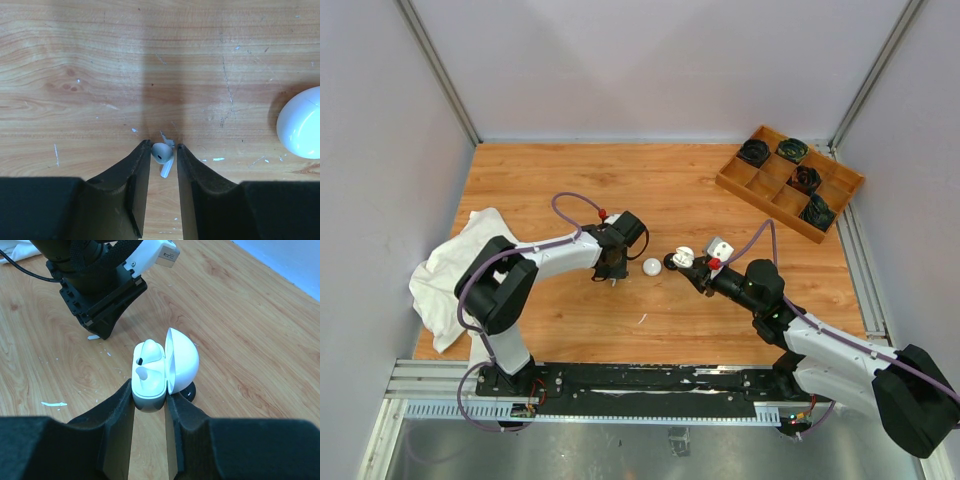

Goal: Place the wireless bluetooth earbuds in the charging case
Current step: Pick up the earbud from the center of the board.

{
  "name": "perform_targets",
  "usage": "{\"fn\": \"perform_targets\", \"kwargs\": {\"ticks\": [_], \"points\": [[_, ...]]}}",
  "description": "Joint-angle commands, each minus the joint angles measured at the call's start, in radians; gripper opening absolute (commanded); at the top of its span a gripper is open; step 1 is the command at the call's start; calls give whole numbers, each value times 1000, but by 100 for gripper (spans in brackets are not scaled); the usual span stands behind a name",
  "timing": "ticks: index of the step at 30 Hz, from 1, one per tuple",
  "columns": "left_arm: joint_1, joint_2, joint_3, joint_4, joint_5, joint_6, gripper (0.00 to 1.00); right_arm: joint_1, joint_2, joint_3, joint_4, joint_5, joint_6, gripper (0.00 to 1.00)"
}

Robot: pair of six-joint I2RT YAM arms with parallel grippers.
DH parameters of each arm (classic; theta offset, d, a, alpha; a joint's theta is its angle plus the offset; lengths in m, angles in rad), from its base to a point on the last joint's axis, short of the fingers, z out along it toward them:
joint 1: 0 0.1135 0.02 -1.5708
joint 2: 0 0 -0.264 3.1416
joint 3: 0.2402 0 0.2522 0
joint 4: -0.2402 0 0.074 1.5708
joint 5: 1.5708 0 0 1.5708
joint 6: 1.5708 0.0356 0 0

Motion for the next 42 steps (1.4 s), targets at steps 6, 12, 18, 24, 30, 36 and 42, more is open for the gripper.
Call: {"fn": "perform_targets", "kwargs": {"ticks": [6, 12, 18, 24, 30, 36, 42], "points": [[-6, -5, -29, -36, -2, 14, 27, -12, -5, 18, 18, 3, -13, 1], [-6, -87, -30, -23, -2, -11, 27, -12, -5, 15, 23, 3, -10, 1], [-8, -205, -46, 30, 14, -44, 29, -11, -8, 6, 41, -3, -8, 1], [-25, -350, -91, 146, 52, -72, 28, -12, -13, 3, 52, -19, 2, 1], [-55, -477, -155, 304, 82, -94, 27, -12, -20, 0, 63, -24, 11, 2], [-112, -572, -226, 483, 24, -125, 27, -12, -3, 0, 80, -35, 23, 2], [-174, -637, -292, 673, -20, -112, 25, -12, -7, -6, 88, -29, 28, 2]]}}
